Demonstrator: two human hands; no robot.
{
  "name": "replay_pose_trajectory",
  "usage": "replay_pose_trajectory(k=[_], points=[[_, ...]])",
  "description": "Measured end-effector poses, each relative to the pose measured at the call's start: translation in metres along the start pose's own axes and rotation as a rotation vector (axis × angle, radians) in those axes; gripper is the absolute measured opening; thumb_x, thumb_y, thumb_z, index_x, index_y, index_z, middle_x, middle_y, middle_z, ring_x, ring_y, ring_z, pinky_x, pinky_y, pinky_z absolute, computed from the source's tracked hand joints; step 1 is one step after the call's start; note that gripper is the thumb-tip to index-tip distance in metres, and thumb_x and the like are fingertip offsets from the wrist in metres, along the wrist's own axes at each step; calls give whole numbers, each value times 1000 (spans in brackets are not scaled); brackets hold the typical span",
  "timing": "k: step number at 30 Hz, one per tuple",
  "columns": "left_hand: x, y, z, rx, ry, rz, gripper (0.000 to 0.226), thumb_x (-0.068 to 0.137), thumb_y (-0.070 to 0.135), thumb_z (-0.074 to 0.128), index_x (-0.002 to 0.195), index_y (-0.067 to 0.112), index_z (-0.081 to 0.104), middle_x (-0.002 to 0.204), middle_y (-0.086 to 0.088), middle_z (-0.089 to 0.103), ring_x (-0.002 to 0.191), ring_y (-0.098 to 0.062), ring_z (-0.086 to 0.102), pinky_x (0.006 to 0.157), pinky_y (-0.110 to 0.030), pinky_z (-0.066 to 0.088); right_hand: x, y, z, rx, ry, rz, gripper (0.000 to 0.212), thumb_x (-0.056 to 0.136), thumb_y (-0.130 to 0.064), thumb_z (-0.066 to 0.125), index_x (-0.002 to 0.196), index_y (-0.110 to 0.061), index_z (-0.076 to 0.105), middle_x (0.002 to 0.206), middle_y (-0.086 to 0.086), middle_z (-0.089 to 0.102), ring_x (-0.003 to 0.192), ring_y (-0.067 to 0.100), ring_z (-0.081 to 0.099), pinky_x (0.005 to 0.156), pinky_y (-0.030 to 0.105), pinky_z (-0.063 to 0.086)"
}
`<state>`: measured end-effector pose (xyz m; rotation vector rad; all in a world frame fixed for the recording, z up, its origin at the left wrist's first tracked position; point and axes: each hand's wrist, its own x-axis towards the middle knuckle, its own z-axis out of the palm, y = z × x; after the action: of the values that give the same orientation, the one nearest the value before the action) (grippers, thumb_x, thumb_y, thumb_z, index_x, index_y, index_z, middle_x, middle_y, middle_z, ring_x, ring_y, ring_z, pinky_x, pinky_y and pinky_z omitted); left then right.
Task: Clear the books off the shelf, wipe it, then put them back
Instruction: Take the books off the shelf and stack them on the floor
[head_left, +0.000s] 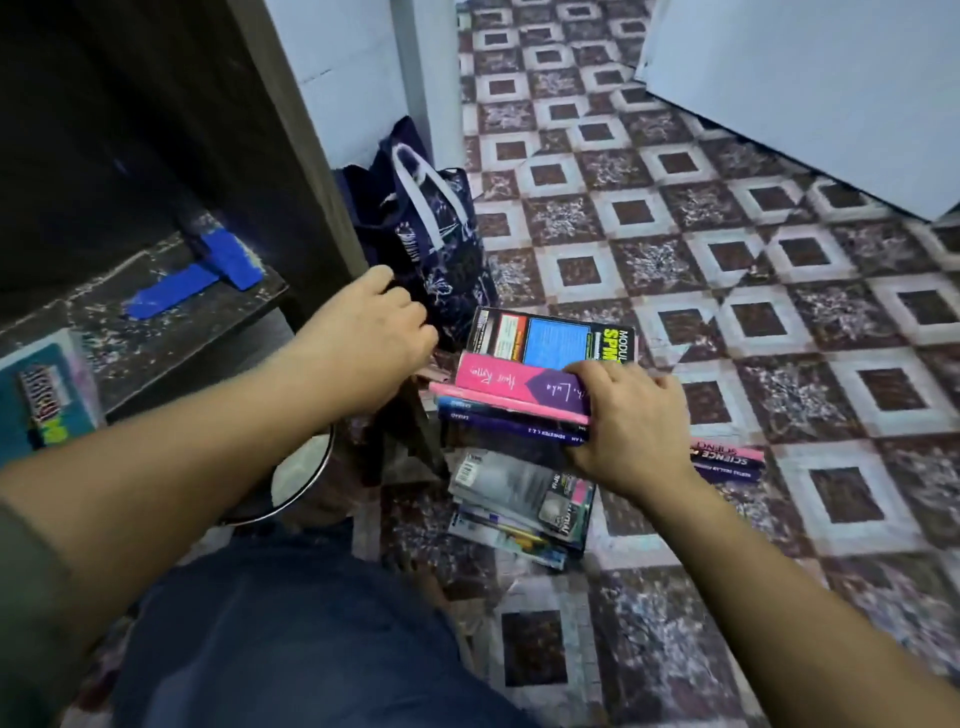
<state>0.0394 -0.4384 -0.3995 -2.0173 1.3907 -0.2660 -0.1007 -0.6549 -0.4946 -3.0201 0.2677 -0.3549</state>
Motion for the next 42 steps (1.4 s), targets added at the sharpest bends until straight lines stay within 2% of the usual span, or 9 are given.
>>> replay_pose_trajectory(k=[2,9,14,20,23,29,35,39,42], points=[[10,10,15,110,-147,-16,3,69,21,67,71,23,65,67,5,63,66,-19,60,73,-31,40,18,14,3,-30,55,7,60,62,-59,51,108,-22,60,96,-2,65,87,25,62,76,37,38],[26,36,51,143,-242,-39,17,65,15,53,52,25,59,53,10,52,54,-12,51,62,-26,31,92,37,41,-91,277,1,66,61,-52,75,115,-20,57,106,1,65,94,25,59,81,38,27],[26,40,59,29,-239,-77,17,51,13,57,43,23,46,45,8,38,48,-12,45,62,-29,23,124,31,106,-183,349,30,53,66,-14,71,117,-21,58,112,-3,64,94,22,60,84,36,25],[29,44,47,2,-241,-228,31,63,10,47,53,19,19,57,-3,3,56,-13,43,65,-31,23,88,24,173,-198,-223,-10,62,82,-13,65,138,-18,38,135,3,49,116,24,49,97,46,34],[25,44,58,-37,-147,-141,50,55,5,53,55,12,4,61,-3,-7,50,-16,42,63,-33,21,64,23,192,-185,-270,82,64,84,-13,63,142,-19,34,144,4,39,123,26,44,101,49,32],[30,46,46,-47,-179,-161,29,64,10,48,50,18,24,55,2,14,59,-14,42,67,-30,24,65,36,181,-93,-408,30,84,77,-41,74,145,-23,28,154,1,29,134,24,34,107,46,27],[-18,38,60,-277,288,31,21,82,4,44,74,15,61,71,-2,57,72,-25,57,76,-37,43,70,-9,115,62,-585,13,64,85,-47,66,139,-24,40,137,3,50,122,26,50,101,44,41],[-105,10,71,-443,243,-288,7,78,18,67,85,17,69,77,0,62,72,-26,60,65,-39,50,64,-87,32,155,-500,-193,37,90,-38,58,121,-19,55,119,6,61,107,29,59,82,37,48],[-182,-15,86,-540,-6,-641,44,57,23,89,95,13,69,81,-8,65,73,-32,65,62,-42,55,60,-159,-21,228,-400,-396,34,88,-40,58,116,-21,58,114,5,63,106,29,60,83,37,48]])
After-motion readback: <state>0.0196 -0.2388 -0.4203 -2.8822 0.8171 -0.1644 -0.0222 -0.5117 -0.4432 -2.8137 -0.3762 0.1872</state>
